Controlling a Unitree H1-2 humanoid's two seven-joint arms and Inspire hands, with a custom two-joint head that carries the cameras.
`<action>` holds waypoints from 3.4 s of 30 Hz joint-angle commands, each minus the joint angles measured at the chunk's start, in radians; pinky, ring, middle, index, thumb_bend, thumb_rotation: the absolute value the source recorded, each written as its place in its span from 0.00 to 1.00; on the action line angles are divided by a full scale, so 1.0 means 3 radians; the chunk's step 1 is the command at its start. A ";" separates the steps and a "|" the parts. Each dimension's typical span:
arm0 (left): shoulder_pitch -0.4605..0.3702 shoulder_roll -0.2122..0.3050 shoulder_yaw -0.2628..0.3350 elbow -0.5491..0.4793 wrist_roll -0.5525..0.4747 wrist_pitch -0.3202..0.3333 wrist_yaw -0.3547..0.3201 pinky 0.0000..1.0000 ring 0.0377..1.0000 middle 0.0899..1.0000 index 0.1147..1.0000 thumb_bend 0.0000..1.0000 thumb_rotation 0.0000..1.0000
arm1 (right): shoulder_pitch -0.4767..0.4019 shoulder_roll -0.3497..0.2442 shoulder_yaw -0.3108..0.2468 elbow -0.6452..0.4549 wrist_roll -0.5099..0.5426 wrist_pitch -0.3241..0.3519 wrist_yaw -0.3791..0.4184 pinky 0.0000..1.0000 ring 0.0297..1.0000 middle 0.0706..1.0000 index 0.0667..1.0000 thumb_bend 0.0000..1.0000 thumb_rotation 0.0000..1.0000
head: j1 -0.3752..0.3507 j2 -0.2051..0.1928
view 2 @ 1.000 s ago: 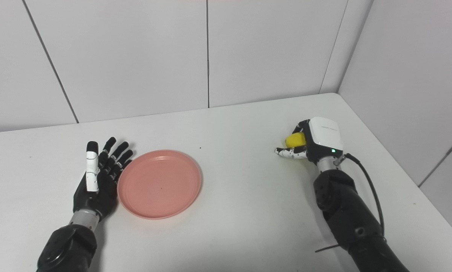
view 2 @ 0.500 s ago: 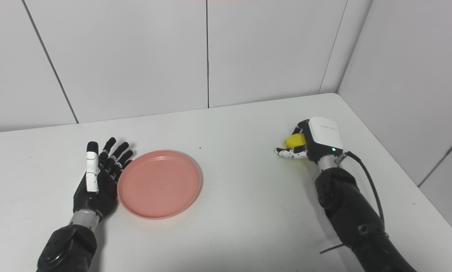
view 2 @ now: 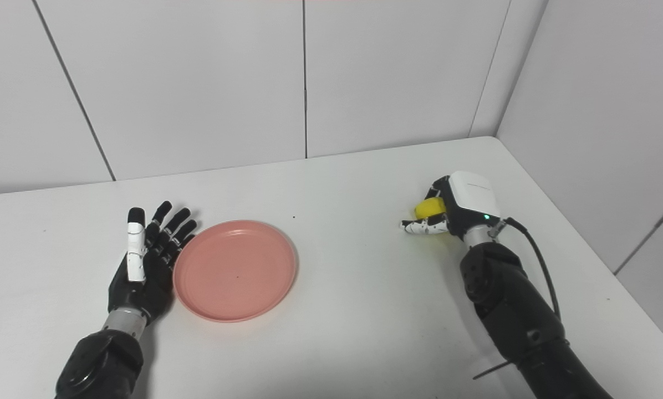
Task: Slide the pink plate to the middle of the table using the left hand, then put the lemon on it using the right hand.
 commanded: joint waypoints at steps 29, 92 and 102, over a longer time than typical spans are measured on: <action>0.0103 -0.0363 -0.0142 0.0074 0.0297 0.0068 0.0356 0.90 0.88 0.87 0.91 0.83 0.87 | -0.0609 0.0169 0.0067 -0.1272 -0.0076 -0.0114 0.0626 0.14 0.17 0.20 0.21 0.68 0.31 | 0.0844 -0.0017; 0.0113 -0.0383 -0.0206 0.0189 0.0327 -0.0040 0.0332 1.00 0.90 0.89 0.93 0.81 0.87 | -0.0646 0.0657 0.0973 -0.0686 -0.0090 -0.0852 0.1134 0.17 0.19 0.21 0.21 0.67 0.25 | 0.0963 -0.0039; 0.0095 -0.0372 -0.0225 0.0230 0.0349 -0.0106 0.0314 0.94 0.90 0.88 0.92 0.79 0.88 | -0.0647 0.0670 0.0853 -0.0772 -0.0109 -0.0694 0.1280 0.31 0.35 0.38 0.41 0.81 0.70 | 0.0960 -0.0038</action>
